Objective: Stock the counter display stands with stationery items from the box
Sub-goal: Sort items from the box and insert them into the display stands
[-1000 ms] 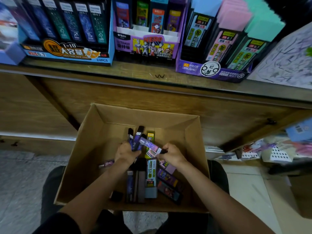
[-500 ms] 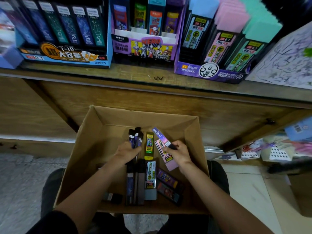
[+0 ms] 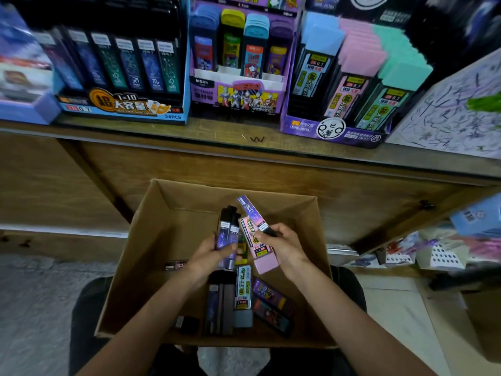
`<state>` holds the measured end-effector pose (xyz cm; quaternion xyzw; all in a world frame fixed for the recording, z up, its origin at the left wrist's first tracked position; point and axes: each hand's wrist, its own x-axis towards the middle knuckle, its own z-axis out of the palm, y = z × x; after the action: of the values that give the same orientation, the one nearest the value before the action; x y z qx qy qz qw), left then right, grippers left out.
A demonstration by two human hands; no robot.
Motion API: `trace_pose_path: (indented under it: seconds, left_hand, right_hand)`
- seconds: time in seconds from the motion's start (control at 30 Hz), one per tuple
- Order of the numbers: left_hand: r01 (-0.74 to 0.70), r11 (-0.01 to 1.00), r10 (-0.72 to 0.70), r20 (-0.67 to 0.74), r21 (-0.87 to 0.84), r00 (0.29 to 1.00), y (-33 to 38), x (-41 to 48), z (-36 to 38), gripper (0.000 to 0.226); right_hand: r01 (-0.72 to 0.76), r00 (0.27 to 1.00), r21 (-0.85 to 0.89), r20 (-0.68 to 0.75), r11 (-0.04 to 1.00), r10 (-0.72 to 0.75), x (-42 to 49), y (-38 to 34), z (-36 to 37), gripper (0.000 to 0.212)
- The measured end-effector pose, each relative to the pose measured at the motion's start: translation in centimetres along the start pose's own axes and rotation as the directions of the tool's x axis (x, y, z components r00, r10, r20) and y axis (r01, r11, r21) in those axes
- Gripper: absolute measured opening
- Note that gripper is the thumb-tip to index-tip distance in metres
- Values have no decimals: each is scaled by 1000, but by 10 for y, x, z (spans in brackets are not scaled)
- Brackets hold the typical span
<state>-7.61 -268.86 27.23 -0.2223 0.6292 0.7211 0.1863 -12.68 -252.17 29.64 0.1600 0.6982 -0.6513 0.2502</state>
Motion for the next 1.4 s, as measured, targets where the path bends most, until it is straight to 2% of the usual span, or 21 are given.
trace_pose_path:
  seconds: [0.13, 0.23, 0.3, 0.47, 0.57, 0.67, 0.87, 1.13, 1.27, 1.4]
  left_hand:
    - [2, 976, -6, -21, -219, 1000, 2, -14, 15, 29]
    - [-87, 986, 81, -50, -142, 995, 11, -24, 17, 55]
    - [-132, 989, 128, -69, -63, 989, 17, -29, 17, 62]
    - [-205, 967, 184, -145, -149, 972, 34, -42, 11, 41]
    - [-251, 957, 228, -161, -143, 960, 50, -53, 1, 38]
    - [-315, 944, 292, -198, -99, 936, 66, -62, -19, 40]
    - [-416, 908, 382, -294, -58, 876, 91, -77, -65, 31]
    - [-430, 902, 391, -374, -24, 841, 100, -96, -120, 29]
    - [-442, 897, 396, -409, -21, 822, 105, -105, -143, 34]
    - [-448, 893, 394, -419, -36, 818, 108, -111, -156, 37]
  right_hand:
    - [1, 999, 73, 32, 997, -3, -14, -7, 12, 27]
    - [36, 999, 79, 34, 996, -39, -24, -12, 16, 27]
    - [68, 995, 79, 68, 995, -74, -32, -16, 19, 25]
    - [232, 971, 16, 60, 973, -233, -50, -40, 29, 17]
    - [335, 940, -1, 71, 942, -334, -57, -64, 34, 9]
    - [405, 908, -43, 140, 913, -395, -63, -94, 40, 11]
    - [481, 837, 109, 238, 870, -492, -67, -165, 66, 8]
    - [730, 660, 4, 257, 684, -706, -64, -253, 136, 12]
    - [839, 543, -174, 278, 515, -792, -57, -279, 174, 14]
    - [879, 459, -326, 381, 348, -802, -51, -281, 201, 6]
